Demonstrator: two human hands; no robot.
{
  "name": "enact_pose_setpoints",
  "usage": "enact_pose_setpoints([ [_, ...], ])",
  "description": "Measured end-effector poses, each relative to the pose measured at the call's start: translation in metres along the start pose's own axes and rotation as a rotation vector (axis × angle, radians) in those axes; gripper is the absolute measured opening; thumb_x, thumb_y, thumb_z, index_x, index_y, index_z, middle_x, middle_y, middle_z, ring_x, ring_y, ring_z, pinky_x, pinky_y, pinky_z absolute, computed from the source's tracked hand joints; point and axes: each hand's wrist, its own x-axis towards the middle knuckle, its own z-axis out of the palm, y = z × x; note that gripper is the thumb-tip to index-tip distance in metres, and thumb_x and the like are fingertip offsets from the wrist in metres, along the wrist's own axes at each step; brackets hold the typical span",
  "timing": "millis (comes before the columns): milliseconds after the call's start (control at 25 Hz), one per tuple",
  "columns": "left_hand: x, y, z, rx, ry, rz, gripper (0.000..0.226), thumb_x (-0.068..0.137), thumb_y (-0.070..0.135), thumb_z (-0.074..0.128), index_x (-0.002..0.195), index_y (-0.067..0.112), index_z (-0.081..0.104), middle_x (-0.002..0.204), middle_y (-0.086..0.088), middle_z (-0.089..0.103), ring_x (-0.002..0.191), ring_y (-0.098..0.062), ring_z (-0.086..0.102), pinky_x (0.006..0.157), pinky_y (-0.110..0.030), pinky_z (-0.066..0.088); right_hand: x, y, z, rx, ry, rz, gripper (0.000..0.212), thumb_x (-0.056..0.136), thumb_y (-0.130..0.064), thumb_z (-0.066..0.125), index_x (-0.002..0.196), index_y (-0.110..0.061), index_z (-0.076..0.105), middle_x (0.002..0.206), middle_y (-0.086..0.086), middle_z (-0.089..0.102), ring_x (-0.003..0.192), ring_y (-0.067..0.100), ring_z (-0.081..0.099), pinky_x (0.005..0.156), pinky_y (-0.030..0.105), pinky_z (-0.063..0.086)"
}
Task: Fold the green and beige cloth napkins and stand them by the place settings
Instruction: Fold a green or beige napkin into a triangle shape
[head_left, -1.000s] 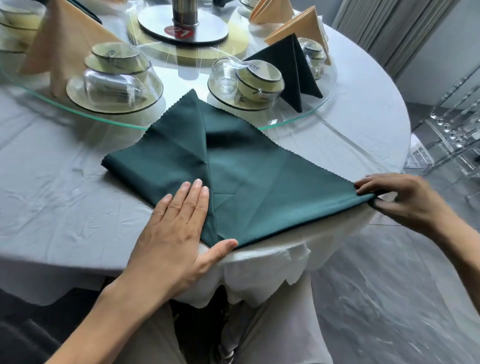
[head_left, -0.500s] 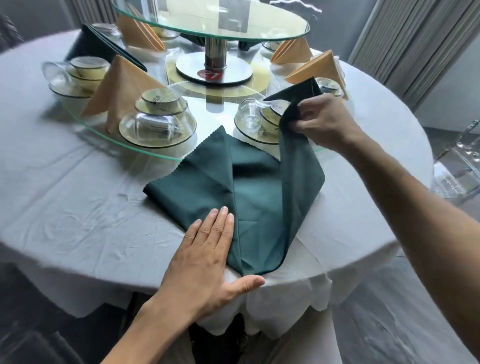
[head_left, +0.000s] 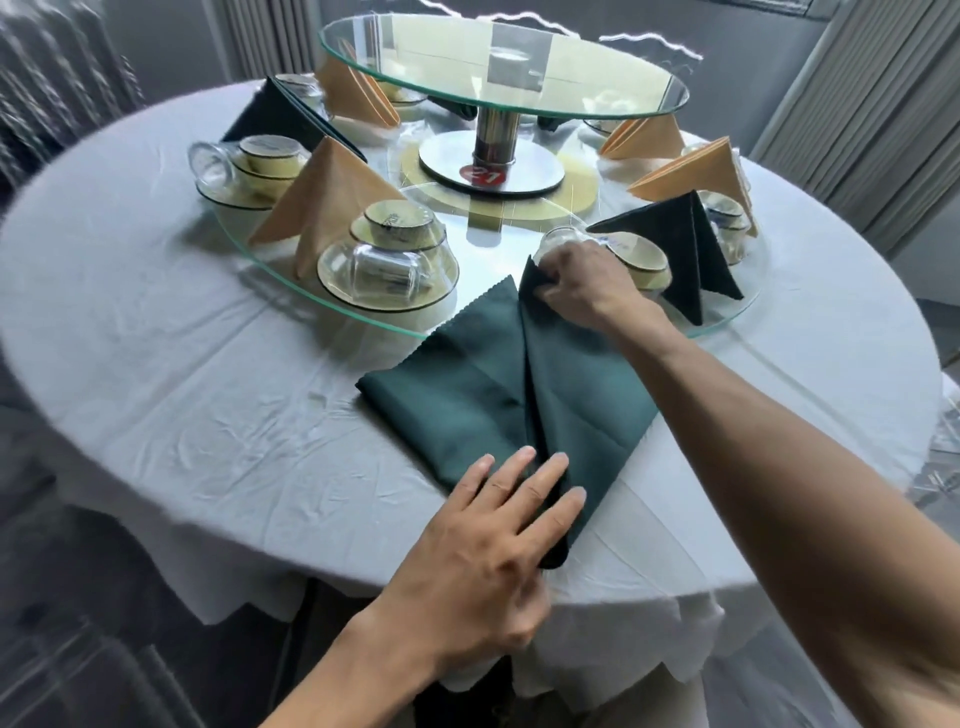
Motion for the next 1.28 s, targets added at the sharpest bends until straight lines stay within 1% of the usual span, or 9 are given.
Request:
enact_pose_setpoints([
  [200, 0.004, -0.003, 0.0, 0.103, 0.154, 0.145, 0.012, 0.084, 0.019, 0.054, 0.084, 0.015, 0.066, 0.099, -0.003, 0.069, 0.093, -0.025, 0.064, 0.076, -0.039, 0.05, -0.004, -0.003, -0.004, 0.055, -0.027, 0.043, 0.01, 0.07, -0.008, 0.058, 0.064, -0.005, 0.051, 0.066, 0.008, 0.05, 0.074, 0.034, 0.055, 0.058, 0.032, 0.043],
  [280, -0.003, -0.008, -0.005, 0.111, 0.177, 0.171, 0.015, 0.083, 0.016, 0.054, 0.068, 0.016, 0.057, 0.079, -0.001, 0.063, 0.078, -0.025, 0.062, 0.067, -0.039, 0.049, -0.005, -0.004, -0.005, 0.102, -0.049, 0.067, 0.002, 0.069, -0.004, 0.057, 0.069, -0.003, 0.055, 0.067, 0.01, 0.054, 0.075, 0.034, 0.056, 0.057, 0.031, 0.042],
  [360, -0.014, -0.011, -0.015, 0.099, 0.189, 0.161, 0.017, 0.08, 0.021, 0.059, 0.064, 0.016, 0.057, 0.078, 0.002, 0.064, 0.079, -0.024, 0.061, 0.068, -0.039, 0.048, -0.009, -0.005, -0.008, 0.167, -0.099, 0.066, 0.017, 0.071, -0.001, 0.058, 0.085, -0.009, 0.065, 0.079, 0.007, 0.063, 0.082, 0.029, 0.061, 0.064, 0.03, 0.047],
  [520, -0.031, -0.011, -0.026, 0.077, 0.195, 0.09, 0.028, 0.085, 0.041, 0.064, 0.07, 0.017, 0.065, 0.103, 0.004, 0.069, 0.091, -0.022, 0.061, 0.074, -0.037, 0.048, -0.014, -0.009, 0.0, 0.164, -0.118, 0.06, 0.045, 0.078, -0.002, 0.058, 0.119, -0.02, 0.059, 0.097, 0.005, 0.061, 0.092, 0.027, 0.06, 0.071, 0.029, 0.044],
  [680, -0.029, -0.008, -0.023, -0.011, 0.217, 0.059, 0.017, 0.09, 0.025, 0.061, 0.099, 0.014, 0.07, 0.114, 0.0, 0.066, 0.094, -0.023, 0.063, 0.074, -0.037, 0.052, -0.02, -0.016, 0.01, -0.015, -0.008, 0.017, 0.05, 0.082, -0.007, 0.058, 0.13, -0.018, 0.048, 0.112, 0.012, 0.062, 0.101, 0.034, 0.059, 0.08, 0.04, 0.05],
  [840, -0.023, -0.02, -0.031, -0.033, 0.192, 0.07, 0.021, 0.087, 0.023, 0.064, 0.105, 0.013, 0.069, 0.104, 0.001, 0.064, 0.088, -0.021, 0.06, 0.076, -0.033, 0.052, -0.034, -0.027, 0.011, -0.017, 0.218, -0.006, 0.02, 0.087, -0.017, 0.058, 0.107, -0.015, 0.057, 0.1, 0.007, 0.061, 0.086, 0.028, 0.059, 0.068, 0.035, 0.047],
  [960, -0.026, -0.015, -0.029, -0.012, 0.189, 0.071, 0.027, 0.088, 0.038, 0.065, 0.101, 0.016, 0.07, 0.097, 0.001, 0.062, 0.082, -0.019, 0.057, 0.07, -0.029, 0.05, -0.034, -0.033, 0.012, 0.175, -0.057, 0.153, 0.022, 0.085, -0.037, 0.061, 0.088, -0.017, 0.07, 0.088, 0.006, 0.068, 0.08, 0.025, 0.061, 0.067, 0.027, 0.043],
  [1040, -0.03, -0.01, -0.023, -0.014, 0.187, 0.067, 0.027, 0.088, 0.039, 0.065, 0.101, 0.016, 0.07, 0.097, 0.001, 0.062, 0.081, -0.019, 0.057, 0.069, -0.03, 0.05, -0.033, -0.036, 0.016, 0.223, -0.072, 0.211, 0.032, 0.081, -0.046, 0.063, 0.084, -0.016, 0.071, 0.087, 0.007, 0.069, 0.082, 0.026, 0.063, 0.068, 0.028, 0.046],
  [1280, -0.035, -0.009, -0.015, -0.005, 0.213, 0.069, 0.031, 0.087, 0.039, 0.068, 0.107, 0.015, 0.069, 0.105, 0.0, 0.065, 0.089, -0.022, 0.061, 0.072, -0.036, 0.05, -0.022, -0.043, 0.026, 0.345, 0.011, 0.308, 0.015, 0.083, -0.028, 0.061, 0.094, -0.022, 0.069, 0.103, 0.004, 0.071, 0.1, 0.026, 0.064, 0.081, 0.03, 0.049],
])
